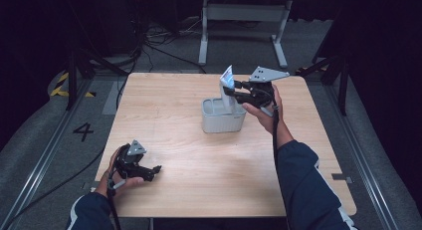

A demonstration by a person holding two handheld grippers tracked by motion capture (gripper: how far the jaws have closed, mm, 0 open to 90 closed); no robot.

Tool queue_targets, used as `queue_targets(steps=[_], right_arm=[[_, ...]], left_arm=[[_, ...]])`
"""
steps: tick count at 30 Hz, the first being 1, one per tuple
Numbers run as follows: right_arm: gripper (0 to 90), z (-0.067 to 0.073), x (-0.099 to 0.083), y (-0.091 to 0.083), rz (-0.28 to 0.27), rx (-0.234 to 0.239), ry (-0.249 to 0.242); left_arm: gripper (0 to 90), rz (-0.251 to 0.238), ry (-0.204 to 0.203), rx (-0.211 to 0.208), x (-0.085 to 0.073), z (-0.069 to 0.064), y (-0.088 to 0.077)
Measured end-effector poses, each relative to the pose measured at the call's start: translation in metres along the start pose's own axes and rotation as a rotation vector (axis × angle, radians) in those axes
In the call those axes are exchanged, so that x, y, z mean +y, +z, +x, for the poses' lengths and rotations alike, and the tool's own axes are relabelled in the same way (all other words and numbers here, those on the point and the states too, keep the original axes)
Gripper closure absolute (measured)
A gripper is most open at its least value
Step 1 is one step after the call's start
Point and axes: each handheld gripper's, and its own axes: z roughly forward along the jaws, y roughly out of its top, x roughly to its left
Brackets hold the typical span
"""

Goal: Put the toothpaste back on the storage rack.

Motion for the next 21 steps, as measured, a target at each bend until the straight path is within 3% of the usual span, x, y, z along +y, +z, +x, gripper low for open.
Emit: queue_targets(steps=[21], right_arm=[[64.3,-0.01,-0.015,0.02,0.046,-0.022,0.029]], left_arm=[[0.2,0.001,0.002,-0.001,0.0,0.0,0.0]])
